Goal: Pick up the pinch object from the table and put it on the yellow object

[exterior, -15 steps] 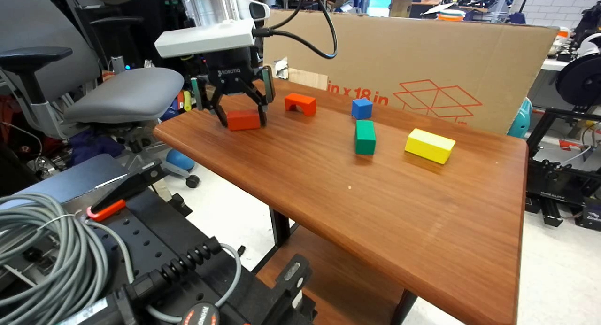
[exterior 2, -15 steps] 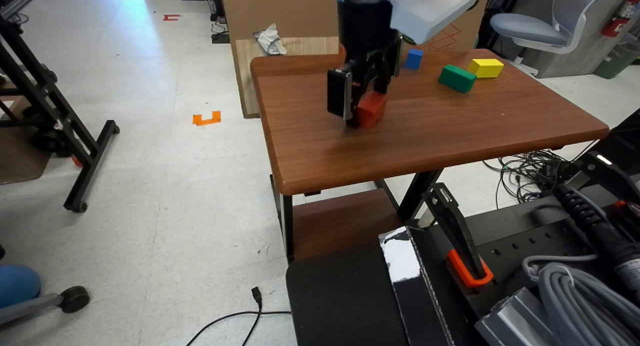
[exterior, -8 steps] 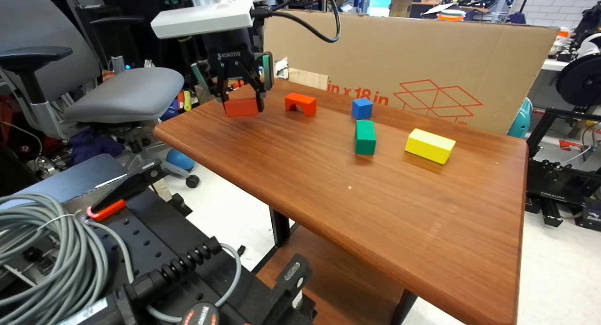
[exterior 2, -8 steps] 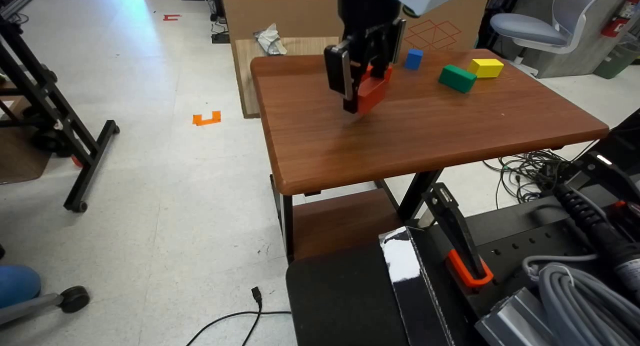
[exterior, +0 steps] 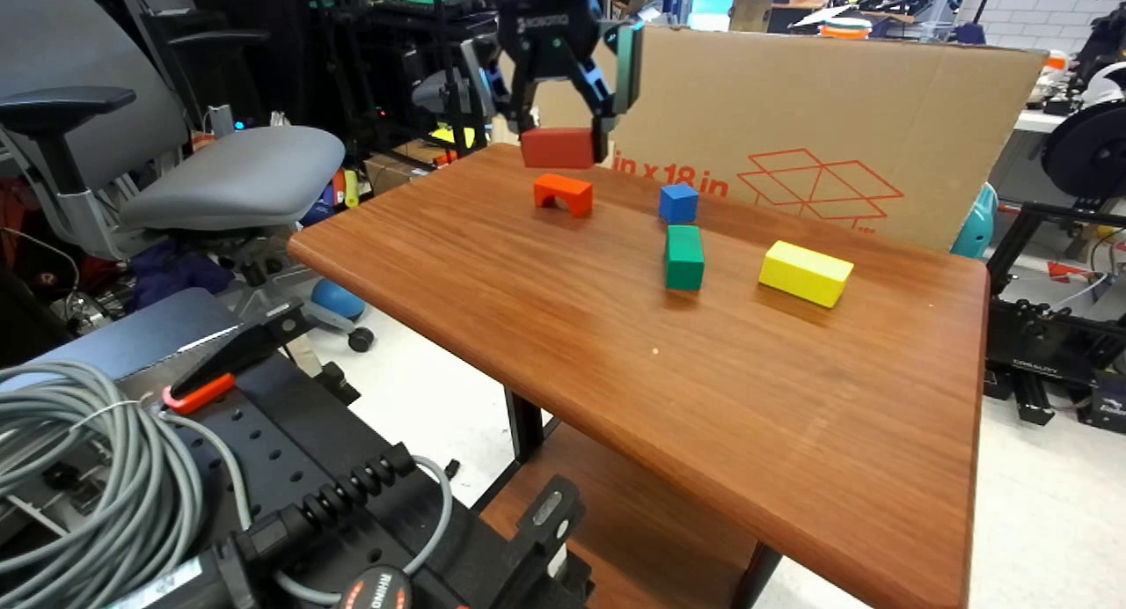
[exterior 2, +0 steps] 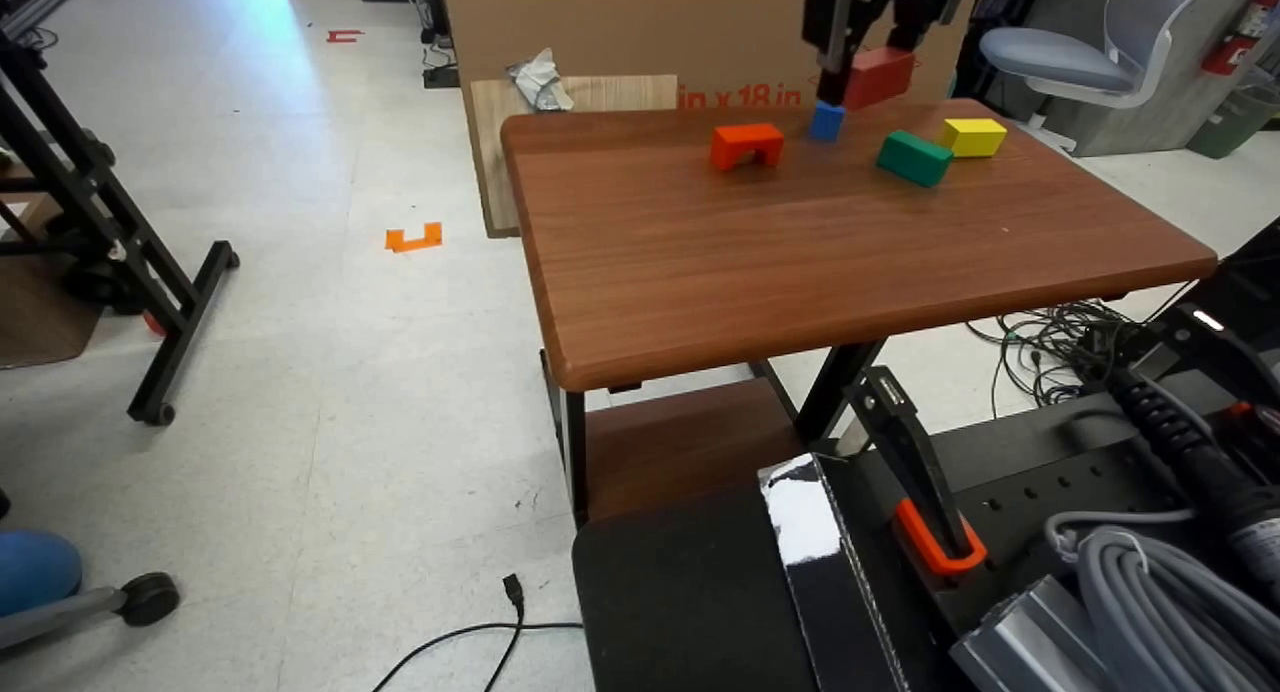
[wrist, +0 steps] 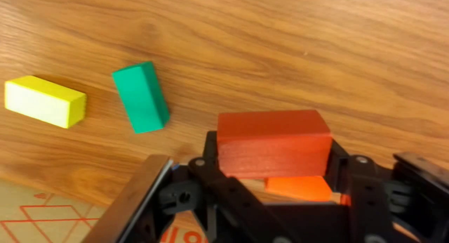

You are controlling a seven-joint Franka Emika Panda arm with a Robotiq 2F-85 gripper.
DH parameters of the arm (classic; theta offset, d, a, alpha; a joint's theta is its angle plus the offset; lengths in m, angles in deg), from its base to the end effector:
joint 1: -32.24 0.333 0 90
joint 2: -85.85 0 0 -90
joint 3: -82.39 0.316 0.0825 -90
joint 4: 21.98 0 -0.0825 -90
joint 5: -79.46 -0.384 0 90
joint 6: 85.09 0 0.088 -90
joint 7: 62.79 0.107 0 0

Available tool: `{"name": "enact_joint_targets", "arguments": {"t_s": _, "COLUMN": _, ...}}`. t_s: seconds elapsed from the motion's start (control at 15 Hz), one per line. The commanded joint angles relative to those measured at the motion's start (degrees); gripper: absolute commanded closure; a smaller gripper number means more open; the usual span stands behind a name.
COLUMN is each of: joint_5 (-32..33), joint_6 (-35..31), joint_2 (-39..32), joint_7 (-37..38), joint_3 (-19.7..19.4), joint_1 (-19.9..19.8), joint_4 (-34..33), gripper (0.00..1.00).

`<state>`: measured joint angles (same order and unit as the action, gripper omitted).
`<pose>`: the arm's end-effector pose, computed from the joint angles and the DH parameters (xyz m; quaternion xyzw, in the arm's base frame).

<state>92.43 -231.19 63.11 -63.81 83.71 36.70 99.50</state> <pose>0.5776 0.0614 0.2251 0.9866 0.1505 0.0192 0.0594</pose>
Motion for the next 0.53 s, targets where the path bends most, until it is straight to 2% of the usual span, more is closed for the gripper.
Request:
{"name": "enact_joint_targets", "arguments": {"t_s": 0.0, "joint_5": -0.09, "joint_6": 0.69, "joint_2": 1.58, "joint_7": 2.74, "joint_3": -3.63, "joint_1": -1.64, "joint_4": -0.62, "gripper": 0.58}}
{"name": "enact_joint_targets", "arguments": {"t_s": 0.27, "joint_5": 0.12, "joint_6": 1.16, "joint_2": -0.75, "joint_7": 7.66, "joint_3": -7.53, "joint_1": -2.55, "joint_4": -3.58, "gripper": 0.58}}
{"name": "enact_joint_targets", "arguments": {"t_s": 0.47, "joint_5": -1.19, "joint_6": 2.2, "joint_2": -2.77, "joint_7": 10.98, "joint_3": -8.74, "joint_1": -3.11, "joint_4": -5.99, "gripper": 0.58}}
